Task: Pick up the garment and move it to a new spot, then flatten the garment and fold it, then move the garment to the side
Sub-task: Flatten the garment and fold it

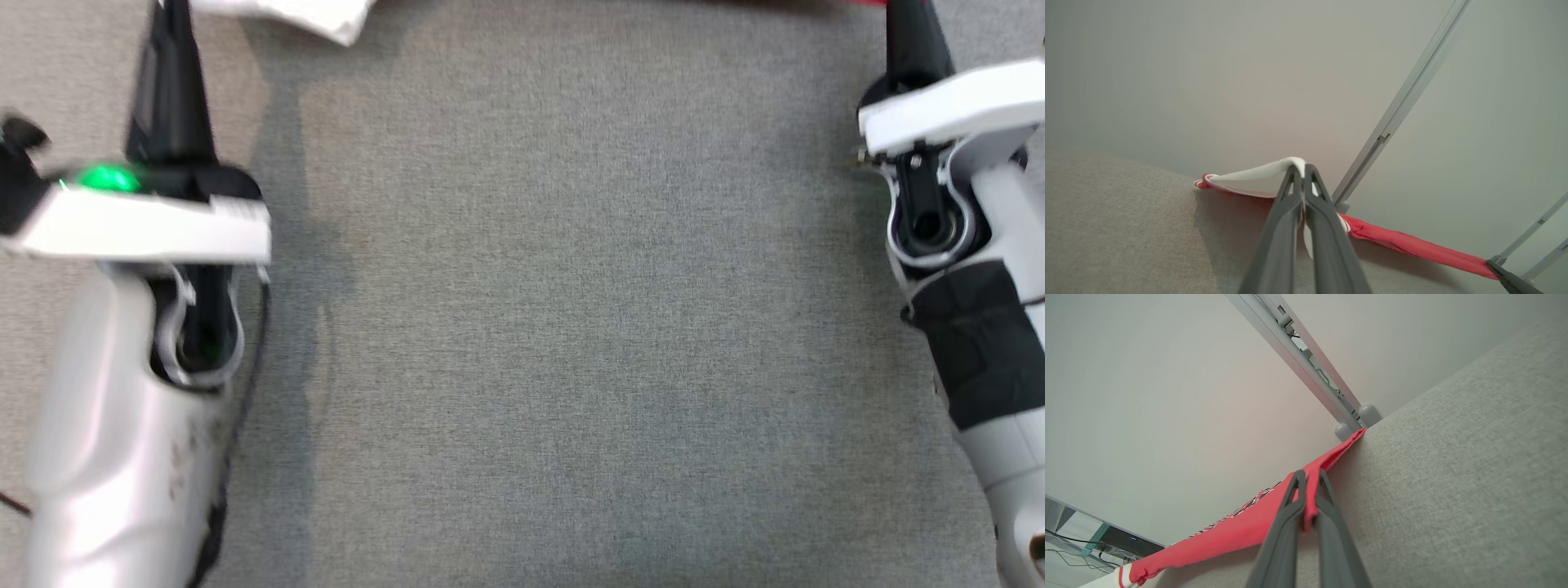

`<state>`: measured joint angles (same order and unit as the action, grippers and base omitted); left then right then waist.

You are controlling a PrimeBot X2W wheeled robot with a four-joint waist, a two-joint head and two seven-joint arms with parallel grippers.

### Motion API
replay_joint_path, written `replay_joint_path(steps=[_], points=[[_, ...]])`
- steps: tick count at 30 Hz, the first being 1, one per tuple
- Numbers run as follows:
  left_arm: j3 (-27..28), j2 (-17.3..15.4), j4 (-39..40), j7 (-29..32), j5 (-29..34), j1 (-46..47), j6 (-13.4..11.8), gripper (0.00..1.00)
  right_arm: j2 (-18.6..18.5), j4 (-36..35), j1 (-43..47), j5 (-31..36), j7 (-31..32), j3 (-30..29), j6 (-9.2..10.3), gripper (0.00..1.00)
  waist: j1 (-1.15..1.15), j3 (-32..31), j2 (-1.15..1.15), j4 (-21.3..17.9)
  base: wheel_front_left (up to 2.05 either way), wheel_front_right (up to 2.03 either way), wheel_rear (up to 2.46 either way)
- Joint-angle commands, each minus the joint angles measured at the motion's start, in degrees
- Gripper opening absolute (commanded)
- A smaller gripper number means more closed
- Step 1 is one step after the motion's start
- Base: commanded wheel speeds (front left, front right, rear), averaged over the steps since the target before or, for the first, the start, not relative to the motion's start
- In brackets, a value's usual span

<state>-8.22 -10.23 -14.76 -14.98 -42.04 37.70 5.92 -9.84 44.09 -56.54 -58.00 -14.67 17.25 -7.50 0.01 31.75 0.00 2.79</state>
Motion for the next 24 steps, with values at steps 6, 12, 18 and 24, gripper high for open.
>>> replay_joint_path(steps=[6,12,18,24], points=[[0.56,2.65,6.08,-0.28,-0.39,-11.54,-0.91,0.0,-0.96,-4.25,8.9,-2.88,-0.47,1.01,0.0,0.0,-0.01,-5.56,0.0,1.91,0.0,0.0,0.0],[-0.26,5.47,10.37,-0.29,-1.61,-22.89,-1.15,0.0,-2.57,-11.38,19.34,-4.67,-0.56,-0.26,-0.01,0.0,-0.01,-11.07,0.0,3.01,0.0,0.0,0.0],[-1.39,6.41,11.42,-0.28,-2.45,-32.9,-3.07,0.0,-2.91,-17.68,31.76,-3.8,-0.58,-4.47,-0.01,0.0,-0.01,-16.11,0.0,4.05,0.0,0.0,0.0],[-1.9,6.61,11.89,-0.28,-1.85,-41.2,-4.19,0.0,-1.36,-22.5,42.81,-1.54,-0.58,-7.58,-0.01,0.0,-0.01,-20.08,0.0,4.28,0.0,0.0,0.0]])
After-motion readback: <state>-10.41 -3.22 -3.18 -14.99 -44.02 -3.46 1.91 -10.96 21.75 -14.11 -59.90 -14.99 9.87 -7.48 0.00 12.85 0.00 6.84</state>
